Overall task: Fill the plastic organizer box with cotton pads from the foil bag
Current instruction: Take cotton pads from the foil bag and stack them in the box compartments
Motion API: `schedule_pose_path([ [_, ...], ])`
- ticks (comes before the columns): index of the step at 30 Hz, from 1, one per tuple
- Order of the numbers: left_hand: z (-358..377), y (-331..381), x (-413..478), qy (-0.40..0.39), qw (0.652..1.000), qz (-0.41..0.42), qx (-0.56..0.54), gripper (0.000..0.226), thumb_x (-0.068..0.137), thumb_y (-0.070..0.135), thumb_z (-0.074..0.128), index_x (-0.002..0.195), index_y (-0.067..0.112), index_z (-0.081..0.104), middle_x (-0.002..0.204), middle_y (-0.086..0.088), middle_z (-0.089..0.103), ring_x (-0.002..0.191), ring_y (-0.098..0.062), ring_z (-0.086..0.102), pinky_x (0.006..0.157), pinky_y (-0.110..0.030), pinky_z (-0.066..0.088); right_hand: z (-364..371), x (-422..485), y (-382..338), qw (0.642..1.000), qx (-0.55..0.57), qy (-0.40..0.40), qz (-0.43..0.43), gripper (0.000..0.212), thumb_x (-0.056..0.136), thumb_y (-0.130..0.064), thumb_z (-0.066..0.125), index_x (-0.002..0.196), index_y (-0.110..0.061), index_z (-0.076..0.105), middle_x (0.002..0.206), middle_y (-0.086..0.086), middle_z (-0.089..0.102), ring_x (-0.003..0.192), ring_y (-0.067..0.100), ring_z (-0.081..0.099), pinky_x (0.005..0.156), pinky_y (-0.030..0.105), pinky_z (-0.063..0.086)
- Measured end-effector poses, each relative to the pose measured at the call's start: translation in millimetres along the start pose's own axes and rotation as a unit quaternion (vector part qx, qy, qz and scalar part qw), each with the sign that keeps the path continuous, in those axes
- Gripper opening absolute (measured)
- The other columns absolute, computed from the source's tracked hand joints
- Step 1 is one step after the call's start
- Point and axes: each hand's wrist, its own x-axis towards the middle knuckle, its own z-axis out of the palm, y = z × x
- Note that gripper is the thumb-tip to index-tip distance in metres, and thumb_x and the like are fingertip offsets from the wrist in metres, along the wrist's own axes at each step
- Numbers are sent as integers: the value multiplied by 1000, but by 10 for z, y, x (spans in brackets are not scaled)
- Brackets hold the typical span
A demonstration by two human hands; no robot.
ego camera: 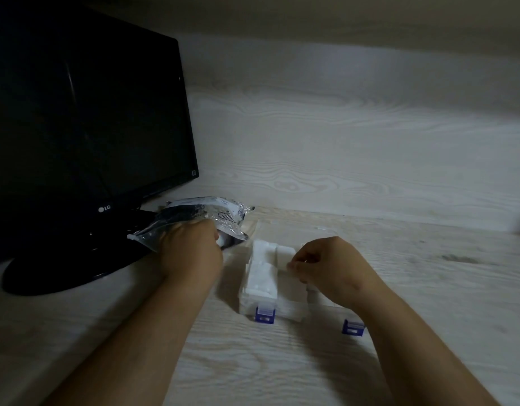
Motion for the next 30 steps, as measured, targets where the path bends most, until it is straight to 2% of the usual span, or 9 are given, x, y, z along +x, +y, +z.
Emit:
schedule_pose_path([
  [4, 22, 27, -20, -33, 994, 6, -105, 20, 84, 7, 60, 94, 23, 65, 107, -4, 67, 101, -27, 61, 79, -29, 44, 6, 2, -2, 1000, 2, -1, 2, 10, 87, -33, 67, 85, -26, 73, 73, -9, 71, 61, 8, 69, 59, 20, 54],
  [7, 14, 74, -56, -43, 988, 15, -149, 12, 80, 13, 62, 78, 24, 58, 94, 1, 65, 90, -24, 60, 71, -27, 44, 6, -2, -2, 1000, -2, 0, 0, 10, 87, -33, 67, 87, -25, 73, 75, -9, 71, 62, 9, 69, 62, 21, 56],
  [11, -58, 114, -81, 16, 984, 29, -175, 13, 76, 13, 57, 66, 16, 49, 74, 4, 53, 72, -24, 51, 58, -30, 34, -3, -2, -3, 1000, 1, 5, 3, 10, 87, -32, 67, 86, -25, 73, 75, -7, 72, 63, 10, 69, 59, 20, 55],
  [15, -113, 140, -100, 64, 950, -8, -305, 10, 75, 4, 58, 69, 13, 57, 71, 1, 58, 69, -21, 51, 56, -28, 35, -8, -11, -12, 1000, 8, 10, 0, 10, 88, -30, 66, 84, -24, 73, 76, -5, 72, 65, 11, 68, 54, 16, 52],
  [18, -143, 198, -110, 15, 902, -47, -430, 20, 76, -4, 59, 70, 15, 61, 68, 1, 63, 63, -15, 55, 55, -23, 40, -6, -15, -20, 1000, 24, 18, 3, 9, 87, -29, 66, 83, -24, 73, 73, -5, 71, 60, 8, 65, 50, 14, 49],
  [20, -157, 244, -119, -32, 853, -68, -516, 26, 79, -10, 60, 71, 15, 63, 69, -3, 66, 59, -14, 61, 55, -25, 49, -3, -10, -30, 998, 60, 24, 8, 7, 87, -28, 67, 84, -24, 72, 72, -4, 71, 58, 7, 65, 52, 19, 51],
  [22, -175, 286, -144, -75, 821, -70, -562, 23, 82, -12, 61, 75, 10, 64, 75, -9, 67, 62, -17, 65, 52, -20, 52, 2, -5, -47, 991, 124, 37, 15, 5, 88, -25, 68, 89, -21, 69, 74, -1, 73, 60, 13, 67, 55, 26, 57],
  [26, -197, 364, -197, -111, 802, -55, -584, 12, 83, -9, 64, 82, 2, 63, 84, -14, 67, 60, -18, 70, 56, -22, 56, 14, -27, -97, 960, 272, 65, 15, 16, 88, -19, 70, 89, -10, 58, 81, 8, 74, 75, 25, 72, 74, 43, 61],
  [30, -155, 403, -235, -145, 801, -17, -581, 16, 82, -9, 66, 76, 6, 62, 75, -12, 68, 62, -22, 71, 58, -25, 56, -20, -60, -145, 933, 350, 87, 3, 19, 83, -8, 74, 84, -6, 55, 76, 16, 71, 67, 23, 70, 74, 41, 61],
])
